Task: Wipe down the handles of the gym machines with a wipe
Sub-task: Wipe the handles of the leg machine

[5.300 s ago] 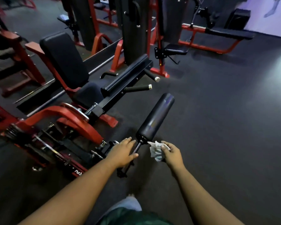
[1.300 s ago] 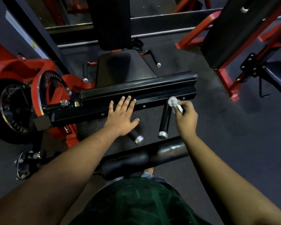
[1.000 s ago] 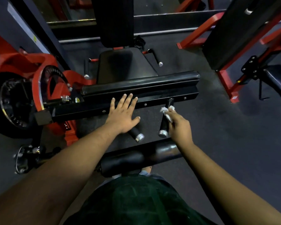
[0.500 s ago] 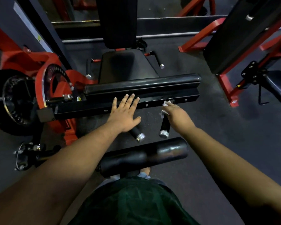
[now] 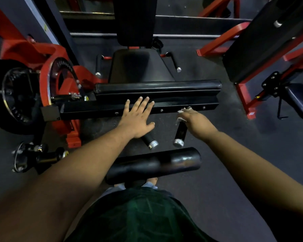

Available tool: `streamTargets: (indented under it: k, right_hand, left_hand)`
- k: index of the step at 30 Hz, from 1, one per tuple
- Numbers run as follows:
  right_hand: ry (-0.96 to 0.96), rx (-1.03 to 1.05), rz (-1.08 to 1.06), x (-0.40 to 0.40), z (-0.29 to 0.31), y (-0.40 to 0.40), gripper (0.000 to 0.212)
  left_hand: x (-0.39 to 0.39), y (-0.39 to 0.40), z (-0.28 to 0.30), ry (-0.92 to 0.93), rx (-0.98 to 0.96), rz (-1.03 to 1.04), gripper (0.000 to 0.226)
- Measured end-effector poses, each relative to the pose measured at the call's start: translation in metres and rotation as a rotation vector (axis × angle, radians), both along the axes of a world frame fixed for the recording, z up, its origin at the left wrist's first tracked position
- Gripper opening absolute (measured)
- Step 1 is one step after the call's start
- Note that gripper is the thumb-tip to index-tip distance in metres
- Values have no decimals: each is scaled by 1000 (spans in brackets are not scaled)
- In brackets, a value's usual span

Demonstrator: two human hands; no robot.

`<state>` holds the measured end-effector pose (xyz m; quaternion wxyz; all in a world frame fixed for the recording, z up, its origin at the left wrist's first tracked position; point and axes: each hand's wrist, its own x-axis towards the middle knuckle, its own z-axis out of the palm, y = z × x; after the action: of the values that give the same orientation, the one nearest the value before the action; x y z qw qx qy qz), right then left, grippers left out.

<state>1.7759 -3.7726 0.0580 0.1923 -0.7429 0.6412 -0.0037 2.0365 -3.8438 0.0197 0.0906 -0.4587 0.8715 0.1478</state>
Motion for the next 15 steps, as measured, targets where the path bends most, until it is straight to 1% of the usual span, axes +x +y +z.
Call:
streamTargets:
  k: [2, 4, 6, 8, 10, 12, 14, 15]
  right_hand:
    - [-63, -19, -45, 7, -7, 18, 35]
    - [-155, -45, 1, 16, -11, 46, 41]
    - [-278, -68, 68, 20, -7, 74, 36]
    - [-342, -116, 67, 16, -2, 79, 28]
    - [-343, -196, -65, 9, -1, 58, 31]
    - [-330, -191, -249, 3, -8, 30, 34]
    - [-309, -178, -341, 5, -18, 19, 41]
    - [-323, -188, -356, 9, -21, 20, 41]
  left_hand:
    - [0, 0, 0, 6, -3, 2, 85]
    - [0, 0, 0, 12, 2, 1, 85]
    - [0, 0, -1, 16, 0, 2, 85]
    - [0, 0, 0, 14, -9, 1, 85]
    - [0, 0, 1, 6, -12, -2, 85]
    - [0, 0, 2, -1, -9, -1, 85]
    - [0, 1, 3, -7, -6, -3, 85]
    - [0, 1, 4, -10, -7, -3, 85]
